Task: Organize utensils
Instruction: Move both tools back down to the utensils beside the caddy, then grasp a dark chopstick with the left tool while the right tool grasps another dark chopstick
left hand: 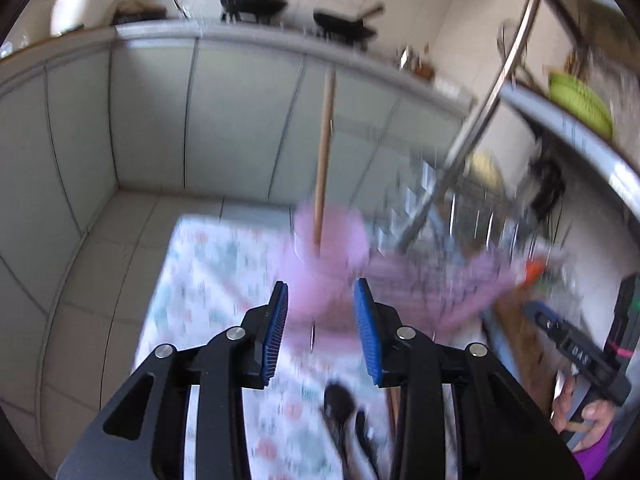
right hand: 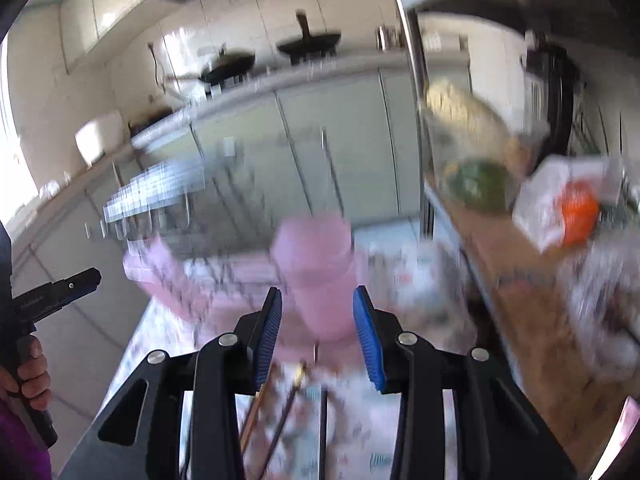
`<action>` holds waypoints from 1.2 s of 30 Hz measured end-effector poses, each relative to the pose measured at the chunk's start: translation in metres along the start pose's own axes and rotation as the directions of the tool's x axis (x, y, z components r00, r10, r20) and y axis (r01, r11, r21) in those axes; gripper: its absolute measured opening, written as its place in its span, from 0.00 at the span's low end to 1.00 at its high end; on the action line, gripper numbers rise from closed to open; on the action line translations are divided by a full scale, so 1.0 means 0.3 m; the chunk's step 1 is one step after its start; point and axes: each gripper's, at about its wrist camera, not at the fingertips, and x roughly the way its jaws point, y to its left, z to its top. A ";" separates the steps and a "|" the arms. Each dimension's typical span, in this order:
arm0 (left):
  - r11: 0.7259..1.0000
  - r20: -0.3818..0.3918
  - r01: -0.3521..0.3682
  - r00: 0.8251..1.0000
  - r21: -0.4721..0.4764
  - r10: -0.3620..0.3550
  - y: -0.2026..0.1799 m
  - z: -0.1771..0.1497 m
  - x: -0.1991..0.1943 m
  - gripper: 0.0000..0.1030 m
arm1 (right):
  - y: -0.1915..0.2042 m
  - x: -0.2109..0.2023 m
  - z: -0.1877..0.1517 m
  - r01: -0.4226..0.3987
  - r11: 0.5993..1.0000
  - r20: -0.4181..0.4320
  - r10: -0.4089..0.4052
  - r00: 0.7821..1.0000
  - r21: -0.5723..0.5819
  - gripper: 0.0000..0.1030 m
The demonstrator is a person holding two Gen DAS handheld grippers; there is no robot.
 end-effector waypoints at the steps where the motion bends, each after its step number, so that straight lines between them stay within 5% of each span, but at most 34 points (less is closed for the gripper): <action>1: 1.000 -0.032 0.000 0.999 0.009 0.000 -0.003 -0.027 0.018 0.33 | -0.002 0.014 -0.033 -0.011 1.000 -0.032 0.011 0.999 0.006 0.36; 4: 1.000 -0.175 0.001 0.985 0.023 0.003 -0.003 -0.130 0.103 0.33 | -0.014 0.052 -0.114 -0.028 0.999 -0.107 0.031 0.994 0.028 0.31; 10: 0.991 -0.397 0.024 0.915 -0.131 -0.074 0.060 -0.265 0.264 0.26 | -0.055 0.089 -0.196 -0.066 0.990 -0.186 0.088 0.979 0.123 0.23; 14: 0.985 -0.453 0.024 0.886 -0.169 -0.099 0.069 -0.293 0.319 0.16 | -0.082 0.102 -0.214 -0.072 0.985 -0.204 0.103 0.973 0.155 0.23; 20: 0.990 -0.488 0.019 0.869 -0.142 -0.086 0.039 -0.324 0.353 0.15 | -0.103 0.121 -0.229 -0.082 0.979 -0.225 0.123 0.967 0.184 0.22; 24: 0.990 -0.476 0.020 0.875 -0.138 -0.084 0.034 -0.330 0.355 0.06 | -0.096 0.135 -0.231 -0.086 0.979 -0.241 0.130 0.962 0.185 0.22; 29: 0.990 -0.444 0.000 0.893 -0.144 -0.065 0.085 -0.308 0.310 0.05 | -0.094 0.156 -0.242 -0.084 0.978 -0.264 0.134 0.955 0.192 0.22; 36: 0.988 -0.366 -0.101 0.929 -0.118 0.051 0.223 -0.247 0.217 0.05 | -0.105 0.217 -0.234 -0.059 0.974 -0.316 0.127 0.940 0.218 0.12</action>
